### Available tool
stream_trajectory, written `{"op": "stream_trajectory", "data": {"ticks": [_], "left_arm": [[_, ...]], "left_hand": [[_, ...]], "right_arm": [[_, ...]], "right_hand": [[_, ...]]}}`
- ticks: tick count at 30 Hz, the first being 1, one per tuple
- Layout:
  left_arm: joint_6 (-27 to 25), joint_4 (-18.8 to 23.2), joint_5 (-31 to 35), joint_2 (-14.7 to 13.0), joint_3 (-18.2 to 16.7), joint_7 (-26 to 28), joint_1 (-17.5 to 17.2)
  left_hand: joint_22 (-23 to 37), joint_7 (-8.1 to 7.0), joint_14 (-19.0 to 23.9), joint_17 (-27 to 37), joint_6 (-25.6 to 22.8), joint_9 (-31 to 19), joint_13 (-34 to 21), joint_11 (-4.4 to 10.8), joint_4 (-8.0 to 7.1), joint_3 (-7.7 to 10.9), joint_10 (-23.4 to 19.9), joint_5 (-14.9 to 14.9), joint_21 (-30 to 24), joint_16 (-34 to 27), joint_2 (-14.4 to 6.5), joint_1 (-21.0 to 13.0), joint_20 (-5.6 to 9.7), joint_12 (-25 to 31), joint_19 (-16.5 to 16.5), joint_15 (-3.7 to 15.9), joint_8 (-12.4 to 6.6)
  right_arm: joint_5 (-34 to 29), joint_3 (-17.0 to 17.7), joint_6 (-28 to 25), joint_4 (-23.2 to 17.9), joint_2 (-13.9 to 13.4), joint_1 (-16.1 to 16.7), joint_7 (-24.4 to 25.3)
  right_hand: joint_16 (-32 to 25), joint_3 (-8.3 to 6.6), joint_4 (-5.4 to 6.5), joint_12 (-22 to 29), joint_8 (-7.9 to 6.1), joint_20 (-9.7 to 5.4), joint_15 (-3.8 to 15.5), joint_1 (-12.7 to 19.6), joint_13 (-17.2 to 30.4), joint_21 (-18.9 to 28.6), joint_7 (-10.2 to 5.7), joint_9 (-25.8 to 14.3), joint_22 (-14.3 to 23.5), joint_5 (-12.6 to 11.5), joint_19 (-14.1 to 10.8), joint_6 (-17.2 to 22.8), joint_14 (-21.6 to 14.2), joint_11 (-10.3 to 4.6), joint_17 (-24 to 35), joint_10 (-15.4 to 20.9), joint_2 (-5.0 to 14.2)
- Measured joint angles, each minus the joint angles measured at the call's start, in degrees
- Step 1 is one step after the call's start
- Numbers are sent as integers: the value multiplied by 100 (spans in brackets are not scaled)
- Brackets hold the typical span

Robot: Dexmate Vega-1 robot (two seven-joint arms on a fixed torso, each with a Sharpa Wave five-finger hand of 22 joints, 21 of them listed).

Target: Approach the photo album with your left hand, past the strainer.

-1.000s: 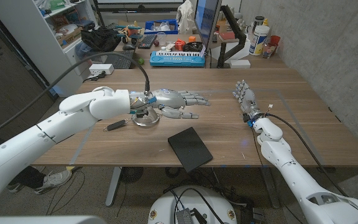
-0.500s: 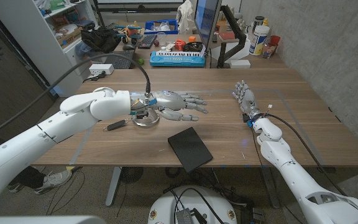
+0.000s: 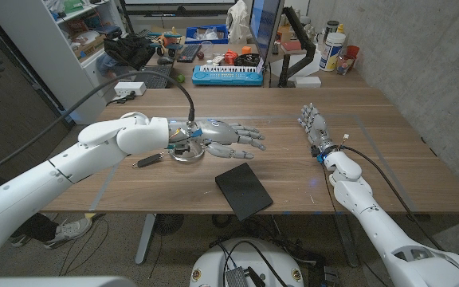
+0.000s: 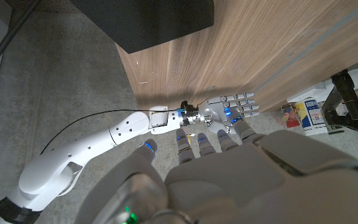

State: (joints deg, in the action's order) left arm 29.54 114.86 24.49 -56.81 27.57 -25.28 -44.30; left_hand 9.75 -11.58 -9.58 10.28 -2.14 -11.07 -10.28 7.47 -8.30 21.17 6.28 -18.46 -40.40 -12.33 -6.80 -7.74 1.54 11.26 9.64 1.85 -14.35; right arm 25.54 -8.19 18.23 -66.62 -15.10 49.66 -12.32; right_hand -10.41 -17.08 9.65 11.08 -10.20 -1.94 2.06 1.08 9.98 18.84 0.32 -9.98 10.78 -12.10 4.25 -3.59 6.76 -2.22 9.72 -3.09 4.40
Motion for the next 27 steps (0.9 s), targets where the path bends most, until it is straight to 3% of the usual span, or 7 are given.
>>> {"op": "stream_trajectory", "data": {"ticks": [27], "left_arm": [[-142,42,-4,-49,120,-264,24]], "left_hand": [[-1,1,0,-1,-1,1,1,0,-42,42,-62,0,120,1,-52,-52,-23,-28,22,0,44]], "right_arm": [[-29,-11,22,108,22,-48,-51]], "right_hand": [[0,0,0,0,0,0,0,0,0,-22,0,0,0,0,0,0,0,0,0,0,0]]}}
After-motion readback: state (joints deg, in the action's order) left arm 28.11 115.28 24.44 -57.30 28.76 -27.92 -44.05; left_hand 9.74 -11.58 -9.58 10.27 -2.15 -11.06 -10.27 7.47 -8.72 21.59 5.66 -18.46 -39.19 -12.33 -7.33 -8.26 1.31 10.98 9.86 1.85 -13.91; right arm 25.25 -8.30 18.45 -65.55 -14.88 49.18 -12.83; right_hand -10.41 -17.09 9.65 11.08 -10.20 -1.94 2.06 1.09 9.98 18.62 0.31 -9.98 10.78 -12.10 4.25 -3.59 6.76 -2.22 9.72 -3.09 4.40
